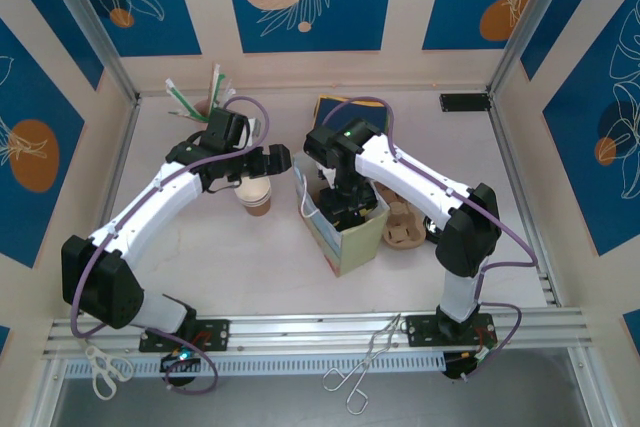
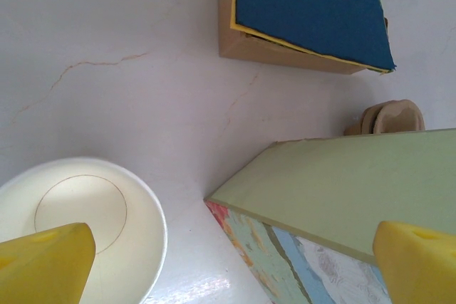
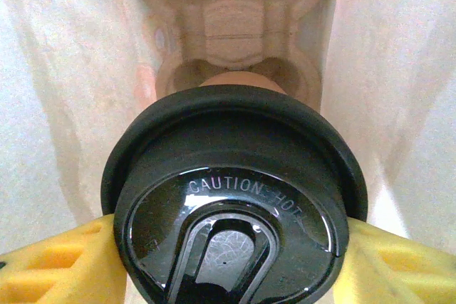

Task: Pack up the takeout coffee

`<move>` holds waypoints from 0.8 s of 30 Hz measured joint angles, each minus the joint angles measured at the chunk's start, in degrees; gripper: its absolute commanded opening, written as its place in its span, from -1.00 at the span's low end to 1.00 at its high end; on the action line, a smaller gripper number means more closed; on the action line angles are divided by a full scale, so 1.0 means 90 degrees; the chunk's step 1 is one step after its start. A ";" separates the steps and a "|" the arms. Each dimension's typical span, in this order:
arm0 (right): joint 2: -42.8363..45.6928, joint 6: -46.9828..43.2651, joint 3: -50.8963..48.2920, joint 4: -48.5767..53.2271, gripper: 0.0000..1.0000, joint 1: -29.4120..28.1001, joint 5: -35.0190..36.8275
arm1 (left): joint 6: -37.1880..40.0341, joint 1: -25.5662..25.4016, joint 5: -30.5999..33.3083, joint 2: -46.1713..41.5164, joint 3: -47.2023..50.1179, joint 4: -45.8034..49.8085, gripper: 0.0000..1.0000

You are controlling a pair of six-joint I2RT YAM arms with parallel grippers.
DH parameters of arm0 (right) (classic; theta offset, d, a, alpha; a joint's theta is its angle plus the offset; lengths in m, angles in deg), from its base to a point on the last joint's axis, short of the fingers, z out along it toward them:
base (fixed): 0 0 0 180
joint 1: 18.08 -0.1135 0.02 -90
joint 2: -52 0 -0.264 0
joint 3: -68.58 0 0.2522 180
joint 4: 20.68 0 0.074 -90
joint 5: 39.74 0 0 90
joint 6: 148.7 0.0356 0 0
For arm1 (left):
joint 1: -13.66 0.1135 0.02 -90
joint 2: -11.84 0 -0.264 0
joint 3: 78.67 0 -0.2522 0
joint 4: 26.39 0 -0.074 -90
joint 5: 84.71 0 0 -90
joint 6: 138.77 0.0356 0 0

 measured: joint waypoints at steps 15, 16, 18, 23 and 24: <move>0.0000 0.0000 -0.0049 0.0015 0.29 0.0066 -0.0002 | 0.0000 0.0024 0.0000 0.0000 0.0000 0.0000 1.00; 0.0000 0.0000 -0.0049 0.0015 0.29 0.0066 -0.0002 | 0.0000 0.0024 0.0000 0.0000 0.0000 0.0000 1.00; 0.0000 0.0000 -0.0049 0.0015 0.29 0.0066 -0.0002 | 0.0000 0.0029 0.0000 0.0000 0.0000 0.0000 1.00; 0.0000 0.0000 -0.0051 0.0015 0.29 0.0068 -0.0005 | 0.0000 0.0032 0.0000 0.0000 0.0000 -0.0002 1.00; 0.0000 0.0000 -0.0051 0.0015 0.29 0.0070 -0.0005 | 0.0000 0.0032 0.0000 0.0000 0.0000 -0.0002 1.00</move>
